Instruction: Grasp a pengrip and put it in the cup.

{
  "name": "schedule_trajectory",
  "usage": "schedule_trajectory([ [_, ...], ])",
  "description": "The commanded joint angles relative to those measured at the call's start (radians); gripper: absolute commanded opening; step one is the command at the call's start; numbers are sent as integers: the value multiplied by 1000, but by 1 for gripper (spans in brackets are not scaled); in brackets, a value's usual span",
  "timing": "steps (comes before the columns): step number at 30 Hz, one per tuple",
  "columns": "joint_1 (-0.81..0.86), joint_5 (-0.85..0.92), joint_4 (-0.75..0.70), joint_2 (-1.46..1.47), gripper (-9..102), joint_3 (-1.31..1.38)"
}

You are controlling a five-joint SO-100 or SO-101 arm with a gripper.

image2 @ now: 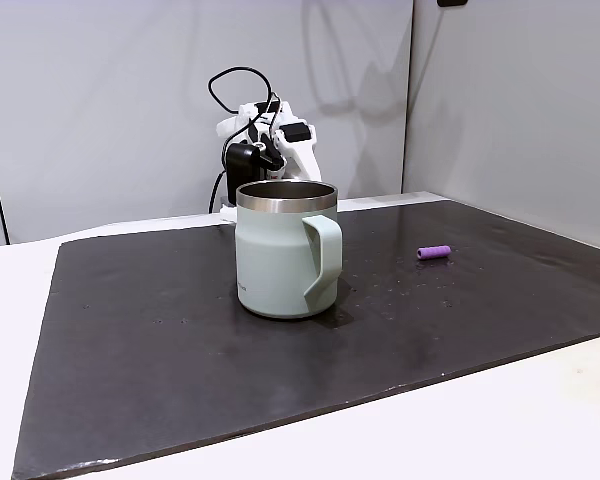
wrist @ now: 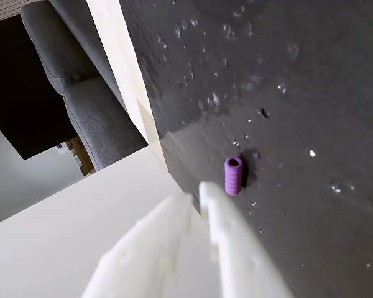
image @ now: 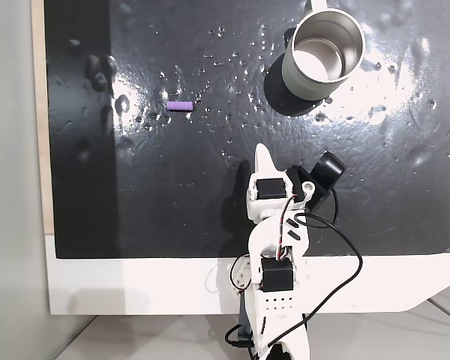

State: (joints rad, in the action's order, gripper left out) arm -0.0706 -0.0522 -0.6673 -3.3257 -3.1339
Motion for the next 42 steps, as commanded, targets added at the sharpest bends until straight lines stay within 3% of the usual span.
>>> schedule_trajectory([
  [1,-6,3,32,-12,0,-54],
  [13,-9,6,32,-12,0,-49],
  [23,-110,37,-175,17,0,281],
  [32,-190,-5,-287,436,0,715],
  [42,-290,-314,-494,1092,0,1368],
])
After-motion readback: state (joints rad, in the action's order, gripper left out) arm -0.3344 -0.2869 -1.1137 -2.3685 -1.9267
